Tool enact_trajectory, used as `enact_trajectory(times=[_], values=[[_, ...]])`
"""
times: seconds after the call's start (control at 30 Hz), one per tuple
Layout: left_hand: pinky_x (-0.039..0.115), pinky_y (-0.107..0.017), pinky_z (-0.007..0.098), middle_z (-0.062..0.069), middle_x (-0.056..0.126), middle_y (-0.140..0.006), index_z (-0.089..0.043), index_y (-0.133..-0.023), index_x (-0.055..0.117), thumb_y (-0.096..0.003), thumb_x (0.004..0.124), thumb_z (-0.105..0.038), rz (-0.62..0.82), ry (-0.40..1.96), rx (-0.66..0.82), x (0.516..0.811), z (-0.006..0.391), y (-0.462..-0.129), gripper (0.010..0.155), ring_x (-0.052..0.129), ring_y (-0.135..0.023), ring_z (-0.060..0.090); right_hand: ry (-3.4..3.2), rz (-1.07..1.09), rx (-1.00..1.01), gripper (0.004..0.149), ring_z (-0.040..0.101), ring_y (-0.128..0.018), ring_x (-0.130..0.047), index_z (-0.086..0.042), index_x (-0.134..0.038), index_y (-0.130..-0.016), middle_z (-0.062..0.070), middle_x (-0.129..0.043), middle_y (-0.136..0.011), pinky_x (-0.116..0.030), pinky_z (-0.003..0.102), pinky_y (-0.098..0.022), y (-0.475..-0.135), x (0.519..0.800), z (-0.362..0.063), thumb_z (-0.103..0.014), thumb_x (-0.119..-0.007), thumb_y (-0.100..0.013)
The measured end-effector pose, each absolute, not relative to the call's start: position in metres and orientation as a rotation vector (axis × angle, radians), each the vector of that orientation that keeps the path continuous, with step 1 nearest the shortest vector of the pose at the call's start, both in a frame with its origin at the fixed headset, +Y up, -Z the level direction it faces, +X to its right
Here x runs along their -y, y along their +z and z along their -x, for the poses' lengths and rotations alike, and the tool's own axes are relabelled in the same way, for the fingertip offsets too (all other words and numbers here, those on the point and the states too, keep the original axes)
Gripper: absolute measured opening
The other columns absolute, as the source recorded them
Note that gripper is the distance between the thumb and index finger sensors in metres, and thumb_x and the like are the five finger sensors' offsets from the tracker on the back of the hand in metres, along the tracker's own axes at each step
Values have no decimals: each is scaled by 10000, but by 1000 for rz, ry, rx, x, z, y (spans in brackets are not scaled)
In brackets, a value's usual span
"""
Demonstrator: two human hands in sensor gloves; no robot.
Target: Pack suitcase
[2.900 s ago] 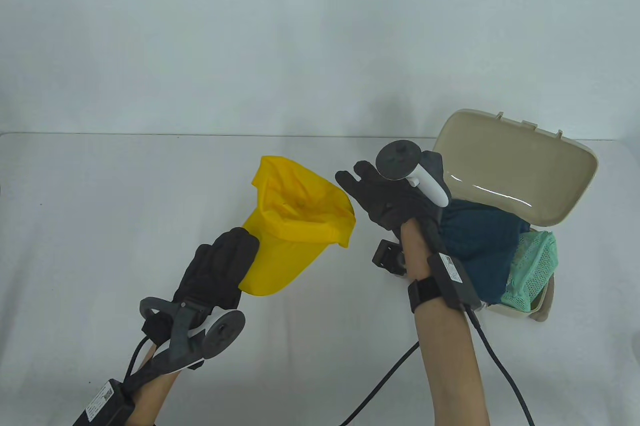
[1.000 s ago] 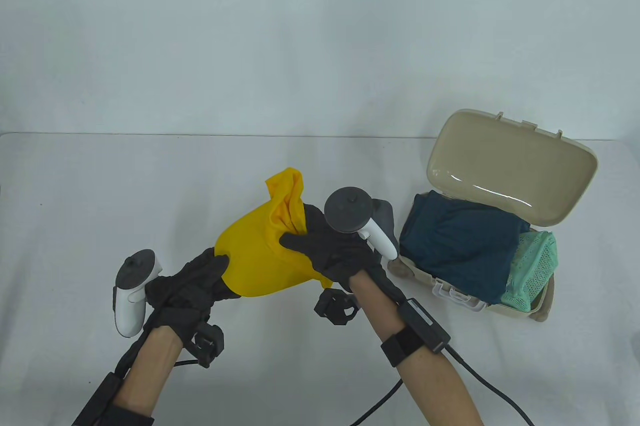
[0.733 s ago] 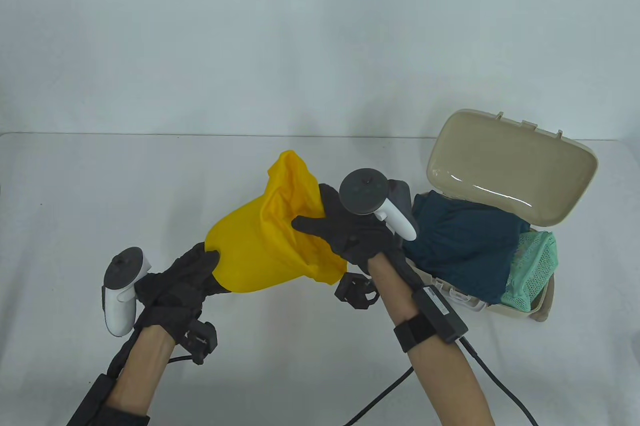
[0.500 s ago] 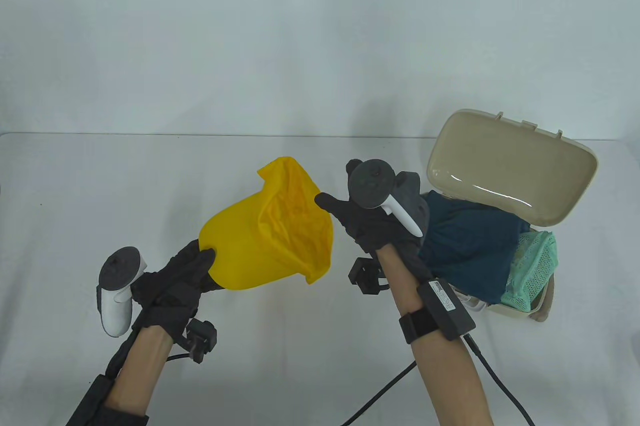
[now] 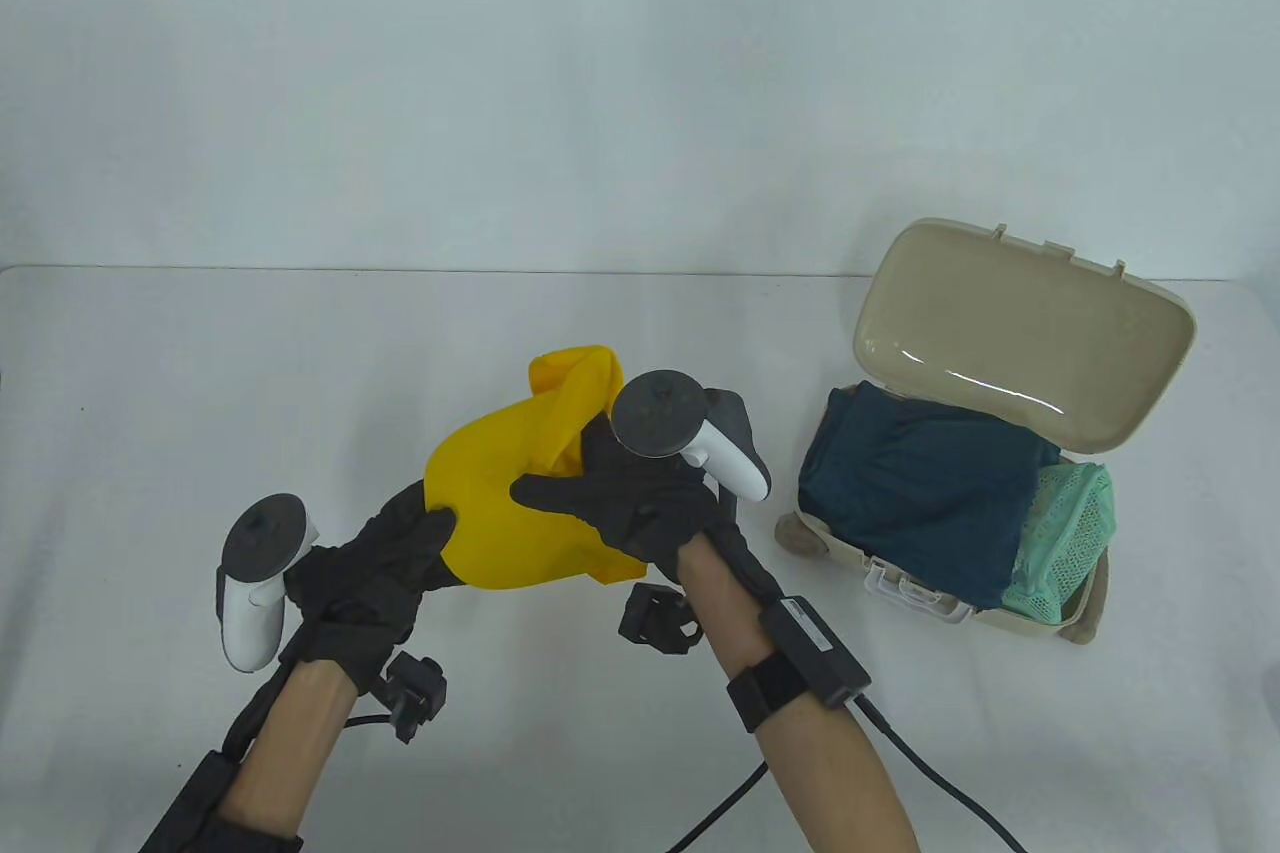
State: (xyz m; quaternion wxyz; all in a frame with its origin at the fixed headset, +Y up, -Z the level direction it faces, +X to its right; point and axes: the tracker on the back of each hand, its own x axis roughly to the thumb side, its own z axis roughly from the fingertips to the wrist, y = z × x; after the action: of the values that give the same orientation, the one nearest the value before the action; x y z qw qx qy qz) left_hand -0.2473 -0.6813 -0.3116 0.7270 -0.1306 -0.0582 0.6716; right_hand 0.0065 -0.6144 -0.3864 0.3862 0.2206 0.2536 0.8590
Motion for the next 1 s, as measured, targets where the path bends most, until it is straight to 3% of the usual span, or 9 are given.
enact_trajectory(times=[0.2,0.3,0.5,0.7,0.87,1.0], values=[[850,-652,328,-24,852,-925,-140,-1051,557,-578,657,-336,389,1488,121,693,240,-315,521,1017,-792,143,2057,-521,-622,770,246,-799,-957,41,-433,-1077,51,-799,-990,-823,453,-607,-383,619,-12,-414,-755,-546],[837,-653,353,13,838,-948,-114,-1063,540,-580,662,-348,383,1412,141,688,232,-315,550,1002,-808,184,2069,-506,-592,621,176,-714,-1011,-30,-570,-1026,10,-856,-935,-876,386,-547,-380,616,-21,-369,-764,-544],[762,-688,438,93,734,-1058,-152,-1123,476,-554,685,-483,213,1142,224,653,225,-311,690,903,-902,293,2045,-467,-493,589,167,-696,-1009,-59,-586,-1008,8,-863,-908,-886,361,-533,-379,583,-58,-388,-751,-548],[681,-732,501,108,582,-1158,-204,-1152,394,-541,638,-568,9,680,248,622,224,-306,751,739,-1034,347,2057,-259,-301,591,169,-675,-1005,-59,-587,-1006,21,-866,-884,-900,337,-519,-384,548,-138,-410,-733,-554],[543,-789,556,135,395,-1221,-205,-1168,301,-522,593,-617,-93,268,262,626,217,-300,820,498,-1133,407,2034,-32,-201,597,175,-673,-1004,-47,-579,-1008,35,-859,-885,-906,333,-516,-389,549,-209,-408,-728,-556],[447,-820,536,130,285,-1233,-191,-1167,246,-511,579,-629,-138,80,262,641,214,-293,856,357,-1154,400,2003,119,-177,601,180,-678,-999,-43,-572,-1011,38,-853,-890,-903,337,-518,-391,570,-255,-411,-721,-561]])
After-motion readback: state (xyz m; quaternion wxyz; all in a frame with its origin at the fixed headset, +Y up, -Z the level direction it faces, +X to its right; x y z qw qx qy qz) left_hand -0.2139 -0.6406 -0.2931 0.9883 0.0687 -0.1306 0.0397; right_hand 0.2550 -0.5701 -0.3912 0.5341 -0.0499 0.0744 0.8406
